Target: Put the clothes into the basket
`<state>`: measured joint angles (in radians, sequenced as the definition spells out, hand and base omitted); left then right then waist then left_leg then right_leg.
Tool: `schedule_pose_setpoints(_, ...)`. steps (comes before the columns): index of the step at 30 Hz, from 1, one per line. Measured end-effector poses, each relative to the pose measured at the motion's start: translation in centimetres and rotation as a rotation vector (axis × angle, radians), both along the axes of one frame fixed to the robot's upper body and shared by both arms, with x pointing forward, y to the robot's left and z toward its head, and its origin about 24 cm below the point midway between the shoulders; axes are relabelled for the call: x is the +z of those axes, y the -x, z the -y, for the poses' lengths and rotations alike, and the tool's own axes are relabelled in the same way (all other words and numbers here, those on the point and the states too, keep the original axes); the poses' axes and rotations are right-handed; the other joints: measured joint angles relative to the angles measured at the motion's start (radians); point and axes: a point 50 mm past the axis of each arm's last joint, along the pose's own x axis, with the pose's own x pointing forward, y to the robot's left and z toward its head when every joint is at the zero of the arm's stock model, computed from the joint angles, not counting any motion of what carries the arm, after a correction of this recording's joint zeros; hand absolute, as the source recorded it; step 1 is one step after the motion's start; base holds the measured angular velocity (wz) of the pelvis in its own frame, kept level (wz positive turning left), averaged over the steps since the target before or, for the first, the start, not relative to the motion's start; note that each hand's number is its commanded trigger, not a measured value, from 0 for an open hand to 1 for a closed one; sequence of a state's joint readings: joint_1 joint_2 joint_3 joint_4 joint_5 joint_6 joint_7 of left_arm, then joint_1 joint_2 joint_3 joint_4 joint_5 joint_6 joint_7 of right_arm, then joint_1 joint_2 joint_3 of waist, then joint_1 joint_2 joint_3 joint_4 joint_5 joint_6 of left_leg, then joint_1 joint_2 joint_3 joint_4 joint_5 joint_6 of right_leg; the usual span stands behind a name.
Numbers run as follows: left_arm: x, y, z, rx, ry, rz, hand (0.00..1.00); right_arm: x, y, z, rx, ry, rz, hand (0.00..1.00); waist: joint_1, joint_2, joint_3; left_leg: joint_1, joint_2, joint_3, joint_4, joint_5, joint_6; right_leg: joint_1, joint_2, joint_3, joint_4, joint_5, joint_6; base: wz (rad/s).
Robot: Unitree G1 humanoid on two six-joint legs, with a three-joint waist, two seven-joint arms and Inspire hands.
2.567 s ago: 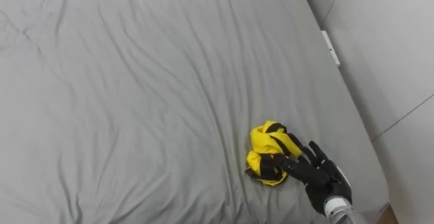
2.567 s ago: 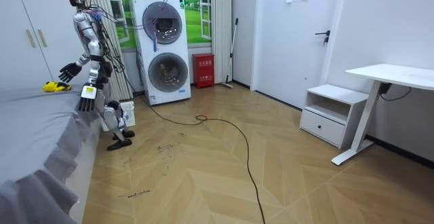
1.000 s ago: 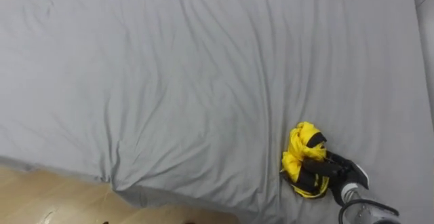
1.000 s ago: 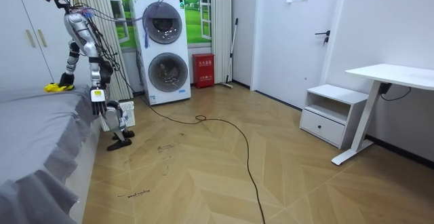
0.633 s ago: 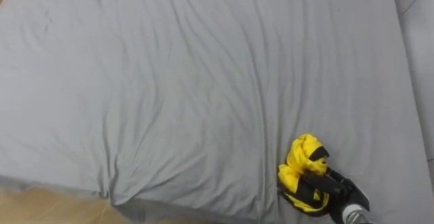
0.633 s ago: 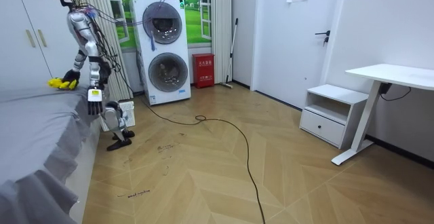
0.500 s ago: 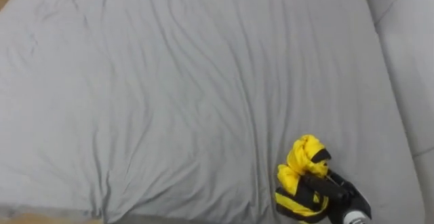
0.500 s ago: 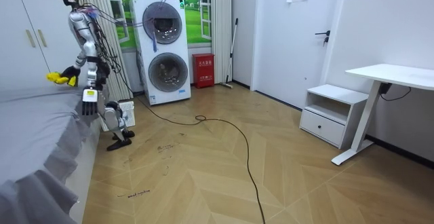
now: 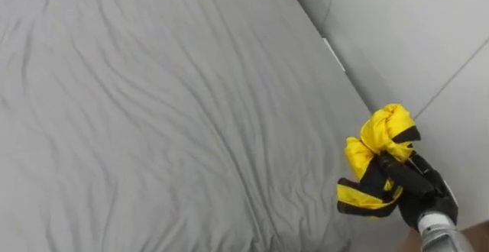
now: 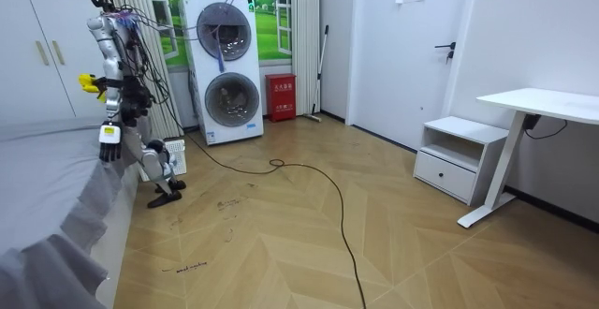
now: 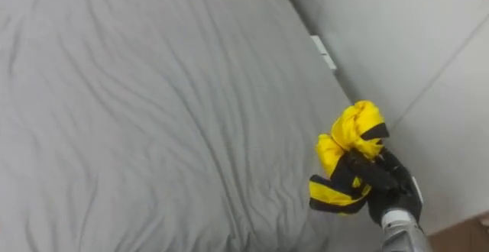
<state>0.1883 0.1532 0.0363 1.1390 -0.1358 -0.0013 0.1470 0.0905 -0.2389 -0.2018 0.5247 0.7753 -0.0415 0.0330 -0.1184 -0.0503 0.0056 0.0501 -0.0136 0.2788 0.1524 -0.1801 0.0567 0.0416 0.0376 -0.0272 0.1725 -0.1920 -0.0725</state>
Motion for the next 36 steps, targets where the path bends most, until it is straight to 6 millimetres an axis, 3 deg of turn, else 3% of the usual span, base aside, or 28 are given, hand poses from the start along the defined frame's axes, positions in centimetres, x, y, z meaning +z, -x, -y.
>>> schedule_pose_setpoints(6, -0.1, 0.8, 0.0, -0.006, -0.012, -0.063, 0.00, -1.3, 2.1, 0.6, -0.034, -0.009, -0.075, 1.00, -0.074, 0.014, 0.0049, -0.006, 0.002, 0.016, 0.000, -0.001, 0.001, -0.007, 0.000, 0.003, -0.002, 0.003, 0.001, -0.03)
schedule_pose_setpoints(12, -0.2, 1.3, 0.0, -0.024, -0.016, -0.101, 0.00, -3.6, 5.4, 2.6, -0.153, -0.030, -0.227, 1.00, -0.085, 0.028, 0.0062, -0.011, 0.005, 0.042, -0.003, -0.001, 0.001, -0.029, 0.007, 0.045, 0.004, 0.004, 0.002, -0.15)
schedule_pose_setpoints(13, -0.2, 1.3, 0.1, -0.029, -0.014, -0.109, 0.00, -3.9, 5.8, 3.0, -0.182, -0.034, -0.246, 1.00, -0.092, 0.037, 0.0034, -0.024, 0.007, 0.049, -0.002, -0.002, 0.002, -0.044, 0.011, 0.056, 0.004, 0.008, 0.003, -0.30)
schedule_pose_setpoints(15, -0.2, 1.4, 0.1, -0.044, -0.009, -0.114, 0.00, -3.9, 6.0, 3.4, -0.200, -0.031, -0.262, 1.00, -0.093, 0.053, 0.0065, -0.046, 0.013, 0.068, -0.002, -0.002, 0.002, -0.073, 0.016, 0.073, 0.009, 0.020, 0.003, -0.36)
schedule_pose_setpoints(20, -0.2, 1.1, 0.1, -0.063, 0.005, -0.112, 0.00, -3.9, 5.1, 4.2, -0.219, -0.022, -0.282, 1.00, -0.108, 0.099, 0.0037, -0.134, 0.020, 0.104, 0.020, -0.001, 0.005, -0.192, 0.019, 0.105, 0.063, 0.026, 0.003, -0.28)
schedule_pose_setpoints(21, -0.2, 0.6, 0.0, -0.071, 0.007, -0.114, 0.00, -3.6, 4.2, 4.5, -0.222, -0.020, -0.281, 0.92, -0.117, 0.110, 0.0070, -0.165, 0.020, 0.107, 0.034, 0.000, 0.006, -0.235, 0.018, 0.110, 0.090, 0.027, 0.005, -0.19)
schedule_pose_setpoints(22, -0.2, 0.2, 0.0, -0.093, 0.007, -0.121, 0.00, -3.3, 3.2, 4.8, -0.224, -0.018, -0.273, 0.04, -0.119, 0.118, 0.0108, -0.188, 0.019, 0.120, 0.038, 0.002, 0.010, -0.273, 0.018, 0.121, 0.115, 0.025, 0.007, -0.25)
schedule_pose_setpoints(23, -0.2, 0.1, 0.0, -0.102, 0.008, -0.126, 0.00, -3.1, 2.8, 4.9, -0.223, -0.017, -0.266, 0.00, -0.119, 0.122, 0.0113, -0.200, 0.019, 0.128, 0.039, 0.004, 0.012, -0.291, 0.019, 0.128, 0.125, 0.024, 0.008, -0.34)
schedule_pose_setpoints(29, -0.3, -2.5, 0.4, -0.152, 0.017, -0.117, 0.00, -2.1, 0.1, 6.0, -0.273, -0.025, -0.275, 0.00, -0.122, 0.156, 0.0187, -0.310, 0.011, 0.148, 0.052, 0.022, 0.032, -0.434, 0.016, 0.155, 0.194, 0.022, 0.015, -0.11)
schedule_pose_setpoints(36, -0.2, -3.5, 0.4, -0.180, 0.014, -0.099, 0.00, -1.9, -0.5, 5.9, -0.307, -0.072, -0.238, 0.00, -0.121, 0.154, 0.0226, -0.355, 0.002, 0.147, 0.047, 0.039, 0.034, -0.498, 0.012, 0.161, 0.228, 0.017, 0.014, -0.01)
